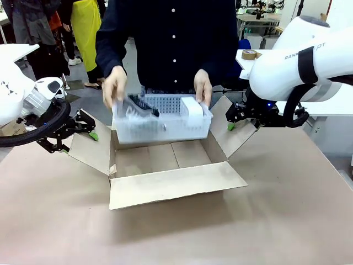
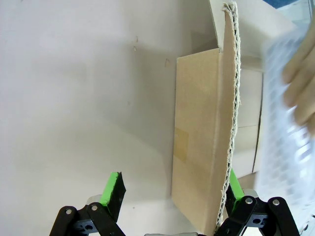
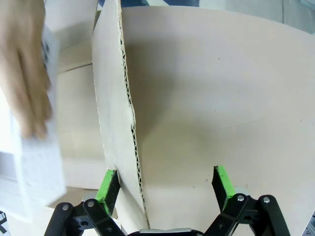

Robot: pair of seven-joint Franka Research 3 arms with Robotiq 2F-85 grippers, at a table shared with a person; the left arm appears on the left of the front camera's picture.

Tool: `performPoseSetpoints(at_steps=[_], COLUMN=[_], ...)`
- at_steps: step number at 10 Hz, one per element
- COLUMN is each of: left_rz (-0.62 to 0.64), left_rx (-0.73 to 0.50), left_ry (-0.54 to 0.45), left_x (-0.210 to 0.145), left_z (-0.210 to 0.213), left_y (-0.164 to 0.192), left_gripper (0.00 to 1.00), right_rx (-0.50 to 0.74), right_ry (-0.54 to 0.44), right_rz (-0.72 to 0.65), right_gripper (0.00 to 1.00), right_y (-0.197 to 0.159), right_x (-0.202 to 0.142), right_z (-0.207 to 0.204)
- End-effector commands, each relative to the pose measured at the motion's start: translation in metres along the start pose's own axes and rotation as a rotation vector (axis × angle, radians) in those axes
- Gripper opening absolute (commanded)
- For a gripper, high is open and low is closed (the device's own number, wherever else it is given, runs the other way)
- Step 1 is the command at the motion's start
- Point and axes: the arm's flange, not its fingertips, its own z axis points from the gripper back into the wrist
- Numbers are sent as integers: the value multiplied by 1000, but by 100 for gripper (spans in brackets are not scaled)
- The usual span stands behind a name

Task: Pack the gift set into the box.
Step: Lift both hands away from the flaps of the Package Box.

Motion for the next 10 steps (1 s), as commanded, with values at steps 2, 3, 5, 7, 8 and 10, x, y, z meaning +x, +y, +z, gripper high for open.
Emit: performPoseSetpoints(at_steps=[2, 3, 5, 7, 8, 10], left_rz=[10, 10, 10, 10, 10, 10], left_rx=[20, 20, 20, 20, 20, 20], left_ry=[3, 3, 3, 3, 3, 3], left_x=[-1, -1, -1, -1, -1, -1], left_z=[0, 0, 0, 0, 0, 0], left_y=[-1, -1, -1, -1, -1, -1], left_gripper=[100, 100, 100, 100, 100, 100], right_rx=[-28, -28, -28, -28, -28, -28], right_ry=[2, 2, 2, 2, 2, 2], right_rz=[-9, -9, -9, -9, -9, -9], right_gripper=[100, 100, 100, 100, 100, 100], right_y=[1, 1, 1, 1, 1, 1], right_x=[2, 2, 2, 2, 2, 2], right_z=[3, 3, 3, 3, 3, 3])
